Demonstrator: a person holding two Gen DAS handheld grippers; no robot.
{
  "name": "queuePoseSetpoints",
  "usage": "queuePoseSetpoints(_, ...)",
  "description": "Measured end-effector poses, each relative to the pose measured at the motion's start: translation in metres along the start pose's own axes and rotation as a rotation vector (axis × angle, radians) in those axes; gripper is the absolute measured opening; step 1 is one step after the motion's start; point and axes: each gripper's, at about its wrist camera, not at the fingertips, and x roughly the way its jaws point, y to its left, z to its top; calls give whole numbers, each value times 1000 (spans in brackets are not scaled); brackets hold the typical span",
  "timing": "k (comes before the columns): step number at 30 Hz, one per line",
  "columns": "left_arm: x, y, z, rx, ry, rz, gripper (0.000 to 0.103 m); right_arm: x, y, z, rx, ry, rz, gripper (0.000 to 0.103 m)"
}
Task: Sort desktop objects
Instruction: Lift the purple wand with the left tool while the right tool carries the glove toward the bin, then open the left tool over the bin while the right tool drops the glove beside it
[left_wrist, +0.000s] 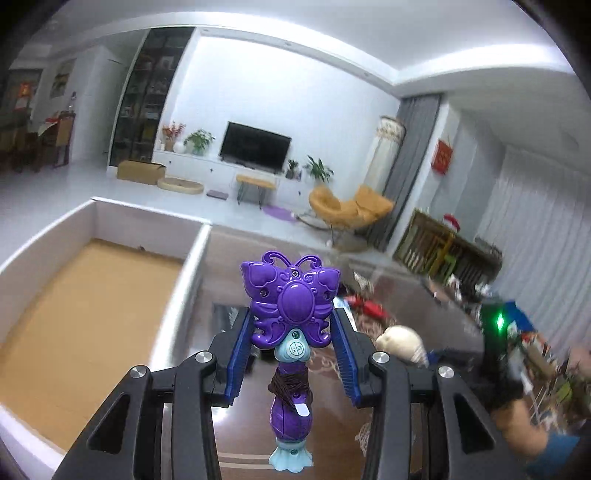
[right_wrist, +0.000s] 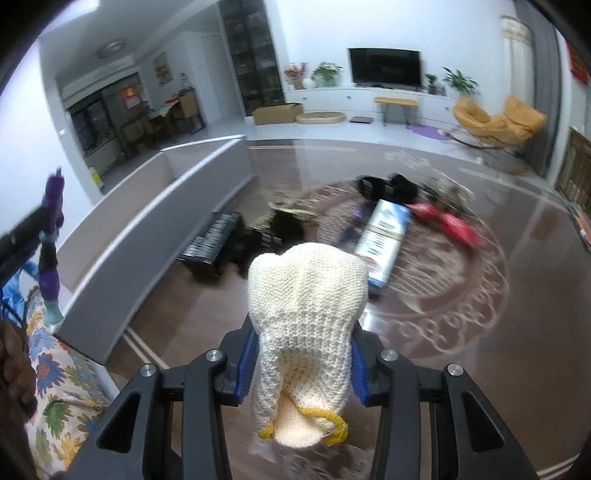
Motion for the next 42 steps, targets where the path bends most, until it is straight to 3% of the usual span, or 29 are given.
queuePoseSetpoints(5,-36,39,21,-35,-47,74,43,8,55,26,-65,-16,97,43)
queuePoseSetpoints(10,-48,85,29,-49,-18,180,43,27,136,62,-156,-24,217,43)
queuePoseSetpoints(16,-26,170,22,-161,113,281,43,82,238,88,-285,43,298,43)
queuePoseSetpoints(23,12,234,-4,-227,320,427,44,149,300,75,-416,169,234,44)
queuePoseSetpoints(24,17,239,-7,-222,360,454,44,155,304,72,-435,179,220,48)
queuePoseSetpoints(25,19,243,-7,-212,388,479,51,159,309,68,-461,189,199,52)
queuePoseSetpoints(26,22,246,-8,-196,409,503,69,165,315,64,-490,200,178,67)
queuePoseSetpoints(27,25,247,-10,-182,429,533,79,168,320,61,-513,200,163,82)
queuePoseSetpoints(28,24,248,-9,-175,423,552,82,168,320,60,-524,194,159,87)
queuePoseSetpoints(31,22,245,-9,-172,393,576,87,163,324,56,-563,158,145,90)
queuePoseSetpoints(36,16,238,-7,-211,310,607,87,139,315,57,-555,69,127,90)
queuePoseSetpoints(42,-6,201,-1,-165,178,597,88,86,260,54,-448,-106,79,100)
